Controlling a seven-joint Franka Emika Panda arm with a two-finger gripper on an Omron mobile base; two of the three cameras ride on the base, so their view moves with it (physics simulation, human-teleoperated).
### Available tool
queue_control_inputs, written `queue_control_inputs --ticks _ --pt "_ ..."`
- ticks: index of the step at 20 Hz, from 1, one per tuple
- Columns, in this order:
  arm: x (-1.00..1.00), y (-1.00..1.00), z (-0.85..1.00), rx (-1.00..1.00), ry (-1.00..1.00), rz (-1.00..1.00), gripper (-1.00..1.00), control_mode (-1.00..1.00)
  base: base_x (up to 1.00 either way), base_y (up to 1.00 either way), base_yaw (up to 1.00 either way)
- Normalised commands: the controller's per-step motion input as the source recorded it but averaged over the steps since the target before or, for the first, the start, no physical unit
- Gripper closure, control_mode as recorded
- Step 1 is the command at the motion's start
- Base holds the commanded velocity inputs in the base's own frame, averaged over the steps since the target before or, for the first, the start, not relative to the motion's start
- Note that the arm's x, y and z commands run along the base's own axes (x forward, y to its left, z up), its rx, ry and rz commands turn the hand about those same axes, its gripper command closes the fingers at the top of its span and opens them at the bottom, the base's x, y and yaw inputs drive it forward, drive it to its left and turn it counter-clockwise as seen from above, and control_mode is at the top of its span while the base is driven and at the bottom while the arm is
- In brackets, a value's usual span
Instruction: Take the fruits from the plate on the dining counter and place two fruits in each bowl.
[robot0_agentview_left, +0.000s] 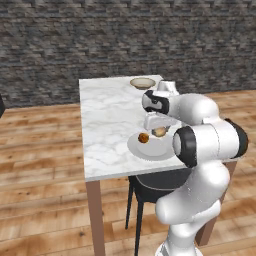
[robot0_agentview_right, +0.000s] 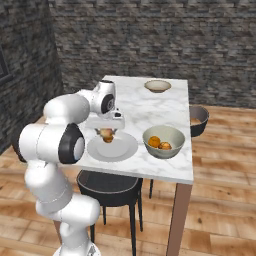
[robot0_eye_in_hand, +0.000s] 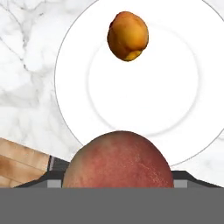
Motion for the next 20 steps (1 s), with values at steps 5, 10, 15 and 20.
queue_control_inputs --ticks 5,10,15,20 --pt "-1.00 0.20 0.94 -0.03 -0.10 -0.02 1.00 -1.00 0.00 0.00 0.00" --pt "-0.95 0.01 0.67 -0.01 0.02 -0.14 1.00 -1.00 0.00 0.00 0.00" --pt "-0.29 -0.17 0.05 0.00 0.22 -0.26 1.00 -1.00 0.00 0.00 0.00" --pt "0.00 0.00 0.00 0.00 0.00 -0.01 1.00 -1.00 0.00 0.00 0.00"
